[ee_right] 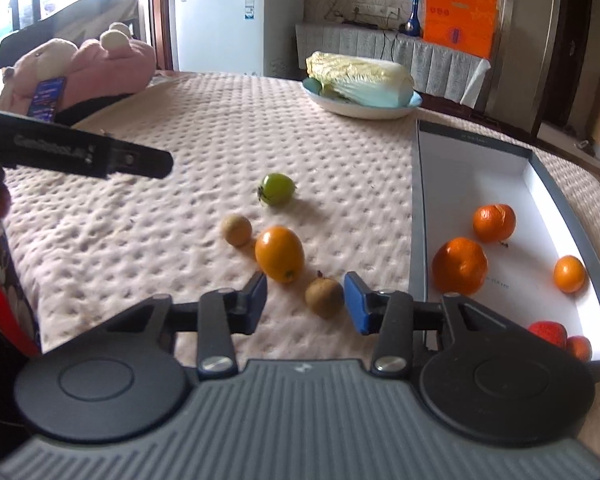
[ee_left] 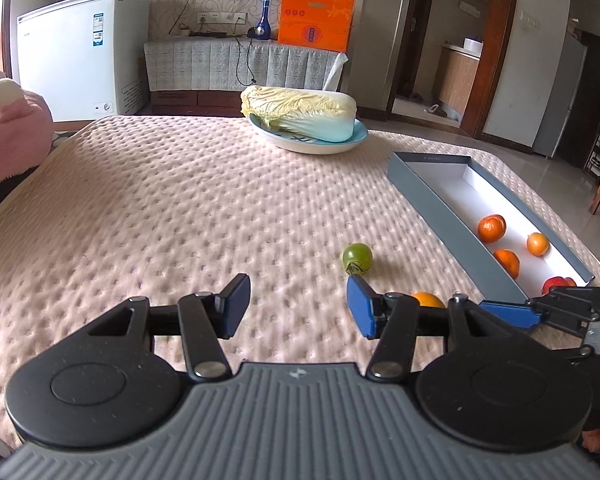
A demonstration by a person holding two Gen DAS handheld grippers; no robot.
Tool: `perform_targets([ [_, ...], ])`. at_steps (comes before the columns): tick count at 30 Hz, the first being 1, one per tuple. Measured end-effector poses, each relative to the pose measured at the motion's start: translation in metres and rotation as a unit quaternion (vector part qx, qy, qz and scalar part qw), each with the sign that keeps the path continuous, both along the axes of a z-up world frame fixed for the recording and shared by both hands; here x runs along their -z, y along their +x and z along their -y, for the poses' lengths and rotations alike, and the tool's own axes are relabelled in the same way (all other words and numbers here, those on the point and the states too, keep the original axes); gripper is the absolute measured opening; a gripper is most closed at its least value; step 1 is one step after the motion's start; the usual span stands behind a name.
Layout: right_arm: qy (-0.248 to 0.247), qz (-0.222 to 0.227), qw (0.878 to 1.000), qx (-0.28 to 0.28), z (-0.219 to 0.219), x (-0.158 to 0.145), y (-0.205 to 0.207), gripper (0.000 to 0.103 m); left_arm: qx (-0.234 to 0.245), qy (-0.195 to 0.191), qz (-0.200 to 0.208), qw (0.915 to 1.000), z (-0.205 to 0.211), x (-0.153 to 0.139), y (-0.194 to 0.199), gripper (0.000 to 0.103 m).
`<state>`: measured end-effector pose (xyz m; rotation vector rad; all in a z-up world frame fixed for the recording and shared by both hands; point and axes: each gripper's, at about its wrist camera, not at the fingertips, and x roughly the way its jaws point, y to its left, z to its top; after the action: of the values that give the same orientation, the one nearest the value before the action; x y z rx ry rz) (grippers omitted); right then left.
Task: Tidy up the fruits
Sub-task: 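Move both tools back to the remaining fruits, right tool toward a brown kiwi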
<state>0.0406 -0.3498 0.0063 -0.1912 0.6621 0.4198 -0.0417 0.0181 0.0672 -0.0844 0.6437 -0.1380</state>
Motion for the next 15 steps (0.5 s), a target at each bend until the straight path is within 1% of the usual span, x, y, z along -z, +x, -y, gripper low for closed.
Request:
perform_targets([
  [4, -0.017, -0.001, 1.000, 0.010, -0.001, 0.005, 0.004, 0.039, 0.005, -0.004, -0.006, 1.0000, -0.001, 0.004, 0.001, 0.059],
  [6, -0.020, -0.007, 1.000, 0.015, 0.001, 0.008, 0.007, 0.029, 0.012, -0.003, -0.013, 0.9998, 0.001, 0.007, 0.003, 0.059],
  [7, -0.024, -0.006, 1.000, 0.013, 0.001, 0.009, 0.007, 0.027, 0.017, -0.002, -0.015, 0.9997, 0.002, 0.009, 0.003, 0.059],
  [11, -0.003, -0.016, 1.000, 0.008, 0.005, 0.005, 0.007, 0.027, 0.038, 0.007, -0.019, 0.9991, 0.014, 0.018, 0.005, 0.059],
  [15, 0.013, -0.010, 1.000, 0.000, 0.009, -0.004, 0.002, 0.027, 0.050, 0.014, -0.017, 0.9985, 0.027, 0.023, 0.007, 0.059],
])
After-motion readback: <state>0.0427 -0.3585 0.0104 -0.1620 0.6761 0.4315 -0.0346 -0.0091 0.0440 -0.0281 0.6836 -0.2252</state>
